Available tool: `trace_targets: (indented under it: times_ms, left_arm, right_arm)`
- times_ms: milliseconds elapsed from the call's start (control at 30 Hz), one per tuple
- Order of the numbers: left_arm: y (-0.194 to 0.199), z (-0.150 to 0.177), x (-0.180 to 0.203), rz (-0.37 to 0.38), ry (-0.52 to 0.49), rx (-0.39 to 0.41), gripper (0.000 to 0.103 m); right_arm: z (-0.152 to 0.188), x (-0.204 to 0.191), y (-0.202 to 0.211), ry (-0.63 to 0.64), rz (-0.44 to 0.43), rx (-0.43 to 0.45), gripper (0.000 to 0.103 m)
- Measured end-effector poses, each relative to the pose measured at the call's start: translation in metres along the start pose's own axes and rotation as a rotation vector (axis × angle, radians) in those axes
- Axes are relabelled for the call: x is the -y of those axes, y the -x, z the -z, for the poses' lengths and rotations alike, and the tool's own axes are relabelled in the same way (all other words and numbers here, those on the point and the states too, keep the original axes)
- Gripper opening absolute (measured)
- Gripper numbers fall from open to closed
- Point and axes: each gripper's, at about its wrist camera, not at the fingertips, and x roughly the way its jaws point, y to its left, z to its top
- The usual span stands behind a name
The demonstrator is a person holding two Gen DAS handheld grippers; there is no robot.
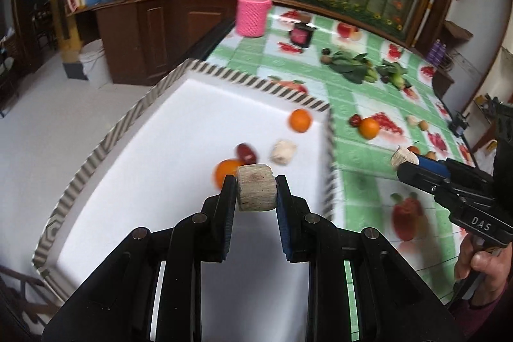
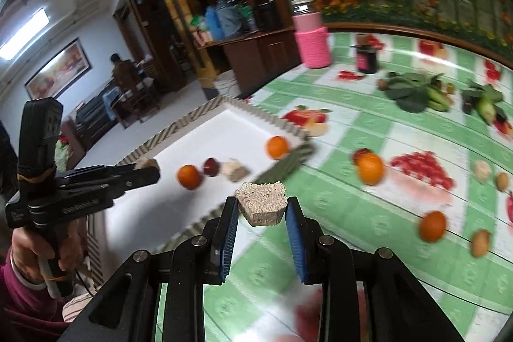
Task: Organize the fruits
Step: 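Carry both yam chunks into the white tray and release them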
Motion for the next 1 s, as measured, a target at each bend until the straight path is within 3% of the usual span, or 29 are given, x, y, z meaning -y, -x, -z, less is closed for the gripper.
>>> trace_targets:
  times_ms: [633,1000]
  left_arm:
    - [-0.011,0.015,-0.027,-0.057,0.036,-0.052,0.023]
    - [-0.018,0.016,-0.034,-0.075,0.059,-0.071,0.024]
  right_arm:
    - [-0.018,-0.061,-0.08,0.165,-0.048,-0.148,0.029]
    - [-0.018,-0.074,-0.116,0.263,0.002,-0.229,0.029]
